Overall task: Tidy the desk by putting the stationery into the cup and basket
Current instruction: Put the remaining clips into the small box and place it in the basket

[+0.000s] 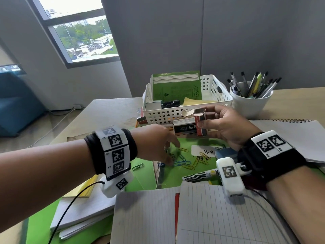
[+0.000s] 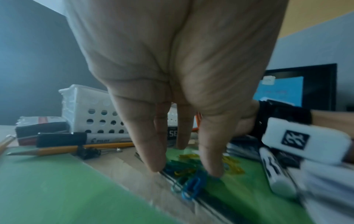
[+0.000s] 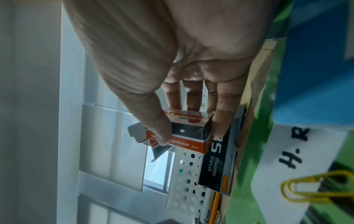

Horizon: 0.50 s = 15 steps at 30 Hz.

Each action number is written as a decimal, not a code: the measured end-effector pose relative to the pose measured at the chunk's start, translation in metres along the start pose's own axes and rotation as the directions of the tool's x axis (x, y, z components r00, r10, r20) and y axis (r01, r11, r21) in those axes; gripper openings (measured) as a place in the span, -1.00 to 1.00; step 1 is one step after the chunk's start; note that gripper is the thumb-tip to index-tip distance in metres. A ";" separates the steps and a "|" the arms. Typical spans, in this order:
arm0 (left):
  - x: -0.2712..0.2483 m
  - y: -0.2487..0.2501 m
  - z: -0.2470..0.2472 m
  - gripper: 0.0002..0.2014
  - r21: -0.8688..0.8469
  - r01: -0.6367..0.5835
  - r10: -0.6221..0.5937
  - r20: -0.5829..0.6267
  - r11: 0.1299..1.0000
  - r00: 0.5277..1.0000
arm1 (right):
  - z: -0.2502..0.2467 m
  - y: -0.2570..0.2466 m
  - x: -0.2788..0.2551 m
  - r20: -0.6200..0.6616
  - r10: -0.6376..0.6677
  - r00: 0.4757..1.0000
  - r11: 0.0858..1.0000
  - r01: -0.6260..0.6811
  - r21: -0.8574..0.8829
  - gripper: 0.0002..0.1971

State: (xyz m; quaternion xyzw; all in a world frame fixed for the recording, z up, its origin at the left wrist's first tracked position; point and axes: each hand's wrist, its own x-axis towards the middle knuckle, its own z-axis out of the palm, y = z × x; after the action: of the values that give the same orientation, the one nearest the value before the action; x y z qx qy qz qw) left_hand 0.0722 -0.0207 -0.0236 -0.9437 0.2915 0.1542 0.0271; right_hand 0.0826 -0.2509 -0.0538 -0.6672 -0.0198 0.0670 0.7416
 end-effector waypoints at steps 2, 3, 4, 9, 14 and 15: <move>-0.001 0.003 0.008 -0.54 0.076 -0.023 0.023 0.001 0.997 1.000 | 0.000 -0.001 -0.001 0.006 0.002 1.000 1.000 -0.002 -0.003 -0.69; -0.002 0.004 0.011 -0.59 0.100 -0.032 0.032 0.004 0.995 0.999 | 0.000 -0.001 -0.001 0.007 0.003 1.000 1.000 -0.003 -0.008 -0.69; -0.003 0.005 0.013 -0.63 0.118 -0.041 0.039 0.014 0.992 0.999 | 0.000 -0.001 -0.002 0.008 0.003 1.000 1.000 -0.003 -0.014 -0.69; -0.008 0.012 0.013 -0.77 0.194 -0.045 0.042 0.022 0.980 0.999 | 0.001 -0.004 -0.002 0.017 0.012 1.000 1.000 -0.012 -0.004 -0.69; -0.004 0.010 -0.009 -0.85 0.017 0.036 -0.035 -0.040 0.999 0.999 | 0.000 -0.003 -0.005 0.055 0.039 0.998 0.996 -0.044 0.079 -0.55; -0.002 0.007 -0.020 -0.90 -0.124 0.059 -0.068 -0.064 0.991 0.996 | 0.000 -0.002 -0.005 0.070 0.041 0.997 0.996 -0.046 0.083 -0.53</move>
State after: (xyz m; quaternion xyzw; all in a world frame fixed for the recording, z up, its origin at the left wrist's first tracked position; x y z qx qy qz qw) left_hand 0.0716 -0.0282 -0.0039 -0.9571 0.2521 0.1385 -0.0356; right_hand 0.0782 -0.2521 -0.0515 -0.6330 -0.0276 0.1065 0.7663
